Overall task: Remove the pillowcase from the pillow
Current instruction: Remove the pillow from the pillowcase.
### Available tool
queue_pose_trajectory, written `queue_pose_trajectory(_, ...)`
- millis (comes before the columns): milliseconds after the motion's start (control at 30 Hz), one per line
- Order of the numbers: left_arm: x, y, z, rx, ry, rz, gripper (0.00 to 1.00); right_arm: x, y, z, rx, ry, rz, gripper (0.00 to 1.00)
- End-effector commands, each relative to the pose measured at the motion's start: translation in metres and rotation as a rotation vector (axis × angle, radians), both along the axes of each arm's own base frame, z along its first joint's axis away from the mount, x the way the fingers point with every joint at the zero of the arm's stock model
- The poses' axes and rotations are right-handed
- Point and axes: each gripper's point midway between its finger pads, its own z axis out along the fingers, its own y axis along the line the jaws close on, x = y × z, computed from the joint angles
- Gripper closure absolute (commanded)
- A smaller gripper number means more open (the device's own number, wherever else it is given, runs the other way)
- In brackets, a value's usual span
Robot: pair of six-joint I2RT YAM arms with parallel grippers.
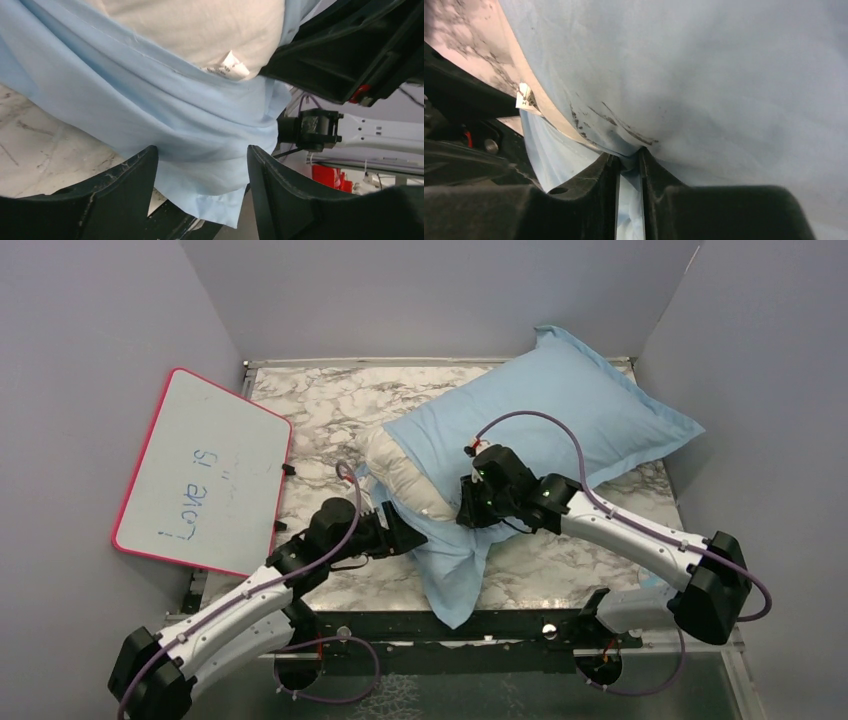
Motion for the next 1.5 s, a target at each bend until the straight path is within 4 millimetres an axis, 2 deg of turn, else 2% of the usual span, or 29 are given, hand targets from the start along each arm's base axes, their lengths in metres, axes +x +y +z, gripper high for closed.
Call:
queue_pose_trajectory(0, 0.000, -0.020, -0.003, -0.009, -0.018, -0.003, 0.40, 0.007, 0.009, 0.018, 0.073, -0.069, -0.007, 0.82)
queue_pose_trajectory(100, -0.006, -0.039, -0.014, -0.003, -0.024, -0.053, 0.62, 0.001, 0.014, 0.037, 0.153, -0.101, 0.039, 0.83)
queue_pose_trajectory(133, -0.006, -0.043, -0.018, 0.009, -0.017, -0.057, 0.76, 0.001, 0.013, 0.043, 0.167, -0.119, 0.036, 0.85)
queue_pose_trajectory(167, -0.003, -0.044, -0.026, 0.038, -0.005, -0.038, 0.98, 0.003, 0.011, 0.048, 0.171, -0.139, 0.027, 0.85)
queue_pose_trajectory(267, -0.005, -0.044, -0.032, 0.065, -0.008, 0.053, 1.00, 0.020, -0.007, 0.057, 0.112, -0.236, -0.057, 0.99)
queue_pose_trajectory(333, -0.009, -0.033, -0.044, 0.070, 0.000, 0.104, 1.00, 0.045, -0.042, 0.059, -0.010, -0.329, -0.249, 0.99)
queue_pose_trajectory(467, -0.022, -0.005, -0.076, 0.138, 0.073, 0.144, 1.00, 0.068, -0.098, 0.054, -0.212, -0.432, -0.505, 0.99)
queue_pose_trajectory(533, -0.028, 0.005, -0.085, 0.142, 0.096, 0.161, 1.00, 0.072, -0.111, 0.037, -0.260, -0.413, -0.555, 0.99)
queue_pose_trajectory(600, -0.031, 0.012, -0.091, 0.138, 0.107, 0.174, 1.00, 0.069, -0.117, 0.011, -0.283, -0.351, -0.575, 0.99)
queue_pose_trajectory(667, -0.033, 0.017, -0.094, 0.132, 0.109, 0.183, 1.00, 0.058, -0.105, -0.024, -0.276, -0.256, -0.506, 0.99)
queue_pose_trajectory(767, -0.037, 0.019, -0.095, 0.112, 0.101, 0.171, 1.00, 0.027, -0.067, -0.076, -0.215, -0.033, -0.315, 0.99)
queue_pose_trajectory(833, -0.039, 0.016, -0.091, 0.103, 0.085, 0.142, 1.00, 0.016, -0.061, -0.094, -0.222, 0.046, -0.281, 0.99)
queue_pose_trajectory(867, -0.040, 0.015, -0.089, 0.101, 0.078, 0.127, 1.00, 0.014, -0.061, -0.096, -0.228, 0.055, -0.279, 0.99)
queue_pose_trajectory(933, -0.043, 0.013, -0.087, 0.104, 0.074, 0.106, 1.00, 0.015, -0.061, -0.088, -0.220, 0.040, -0.284, 0.96)
queue_pose_trajectory(1033, -0.043, 0.011, -0.085, 0.101, 0.071, 0.092, 1.00, 0.018, -0.051, -0.055, -0.126, -0.019, -0.235, 0.85)
queue_pose_trajectory(1067, -0.043, 0.010, -0.084, 0.100, 0.065, 0.088, 1.00, 0.018, -0.046, -0.042, -0.089, -0.041, -0.211, 0.77)
queue_pose_trajectory(1167, -0.041, 0.007, -0.079, 0.096, 0.043, 0.078, 1.00, 0.017, -0.036, -0.001, 0.024, -0.106, -0.163, 0.40)
queue_pose_trajectory(1200, -0.040, 0.006, -0.076, 0.093, 0.037, 0.080, 1.00, 0.016, -0.033, 0.014, 0.059, -0.124, -0.144, 0.35)
queue_pose_trajectory(1267, -0.037, 0.004, -0.070, 0.079, 0.016, 0.082, 1.00, 0.011, -0.022, 0.042, 0.124, -0.149, -0.076, 0.31)
queue_pose_trajectory(1367, -0.035, 0.001, -0.065, 0.066, -0.008, 0.071, 1.00, 0.006, -0.006, 0.077, 0.201, -0.169, -0.005, 0.30)
queue_pose_trajectory(1467, -0.032, 0.000, -0.060, 0.069, -0.026, 0.078, 1.00, 0.007, 0.007, 0.090, 0.107, -0.229, -0.025, 0.30)
